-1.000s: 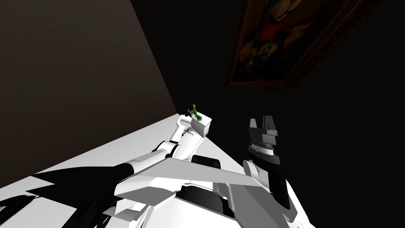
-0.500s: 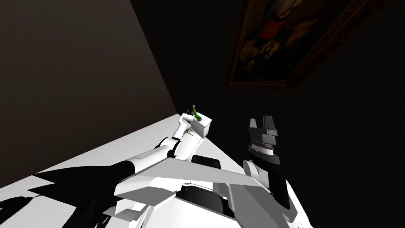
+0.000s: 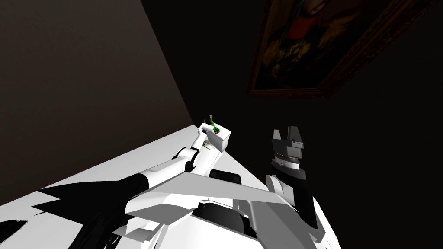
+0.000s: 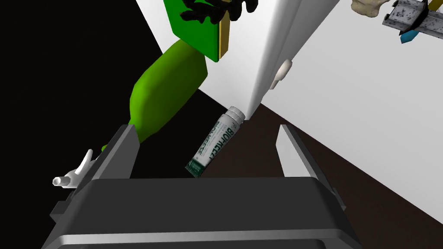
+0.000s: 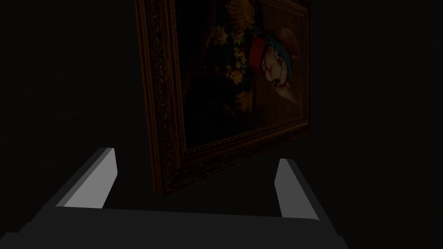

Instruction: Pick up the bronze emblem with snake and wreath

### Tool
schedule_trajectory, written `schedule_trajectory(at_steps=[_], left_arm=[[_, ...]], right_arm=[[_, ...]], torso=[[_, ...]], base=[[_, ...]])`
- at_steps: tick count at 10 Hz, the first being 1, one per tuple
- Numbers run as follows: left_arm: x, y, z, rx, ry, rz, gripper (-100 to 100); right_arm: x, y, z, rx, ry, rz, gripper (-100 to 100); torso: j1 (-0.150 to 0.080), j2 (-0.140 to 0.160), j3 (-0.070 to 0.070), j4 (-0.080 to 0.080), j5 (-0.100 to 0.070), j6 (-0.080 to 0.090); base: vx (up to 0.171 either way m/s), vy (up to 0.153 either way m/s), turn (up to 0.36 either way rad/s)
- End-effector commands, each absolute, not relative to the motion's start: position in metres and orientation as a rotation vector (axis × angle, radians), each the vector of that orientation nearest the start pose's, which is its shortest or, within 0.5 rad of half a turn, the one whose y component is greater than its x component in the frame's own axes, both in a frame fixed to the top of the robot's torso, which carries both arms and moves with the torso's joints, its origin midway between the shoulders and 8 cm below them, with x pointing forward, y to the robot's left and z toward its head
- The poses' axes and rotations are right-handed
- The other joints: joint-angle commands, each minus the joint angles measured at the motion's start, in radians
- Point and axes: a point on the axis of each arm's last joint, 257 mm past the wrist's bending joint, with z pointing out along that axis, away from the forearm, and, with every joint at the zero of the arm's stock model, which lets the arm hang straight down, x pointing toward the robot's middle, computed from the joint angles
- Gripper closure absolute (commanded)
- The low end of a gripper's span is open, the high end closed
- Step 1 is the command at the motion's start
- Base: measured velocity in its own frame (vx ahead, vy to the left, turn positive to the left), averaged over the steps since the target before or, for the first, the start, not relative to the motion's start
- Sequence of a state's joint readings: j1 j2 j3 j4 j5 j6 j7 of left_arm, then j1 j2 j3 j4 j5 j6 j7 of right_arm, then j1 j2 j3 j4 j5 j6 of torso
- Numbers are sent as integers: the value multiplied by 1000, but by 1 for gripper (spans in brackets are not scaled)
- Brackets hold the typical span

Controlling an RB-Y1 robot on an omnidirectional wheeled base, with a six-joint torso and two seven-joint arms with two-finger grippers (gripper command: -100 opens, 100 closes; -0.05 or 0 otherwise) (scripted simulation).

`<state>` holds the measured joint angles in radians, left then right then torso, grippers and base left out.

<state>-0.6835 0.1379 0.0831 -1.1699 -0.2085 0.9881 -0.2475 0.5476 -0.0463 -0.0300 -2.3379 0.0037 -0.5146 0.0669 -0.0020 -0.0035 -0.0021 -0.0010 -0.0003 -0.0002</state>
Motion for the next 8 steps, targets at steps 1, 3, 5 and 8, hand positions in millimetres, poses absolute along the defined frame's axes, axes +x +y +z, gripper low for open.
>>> schedule_trajectory(at_steps=[1,3,5,8], left_arm=[[638,256,-254,-1265,1940,-309,-100],[628,245,-272,-1301,2007,-272,-100],[623,240,-281,-1315,2037,-256,-100],[613,234,-299,-1336,2080,-234,-100]], right_arm=[[326,-284,38,567,647,1202,0],[326,-284,38,567,647,1202,0],[326,-284,38,567,647,1202,0],[326,-284,38,567,647,1202,0]], torso=[[0,0,0,0,0,0],[0,0,0,0,0,0],[-1,-1,-1,0,0,0],[-1,0,0,0,0,0]], base=[[44,-11,-7],[65,-20,-21],[63,-24,-14],[41,-23,-23]])
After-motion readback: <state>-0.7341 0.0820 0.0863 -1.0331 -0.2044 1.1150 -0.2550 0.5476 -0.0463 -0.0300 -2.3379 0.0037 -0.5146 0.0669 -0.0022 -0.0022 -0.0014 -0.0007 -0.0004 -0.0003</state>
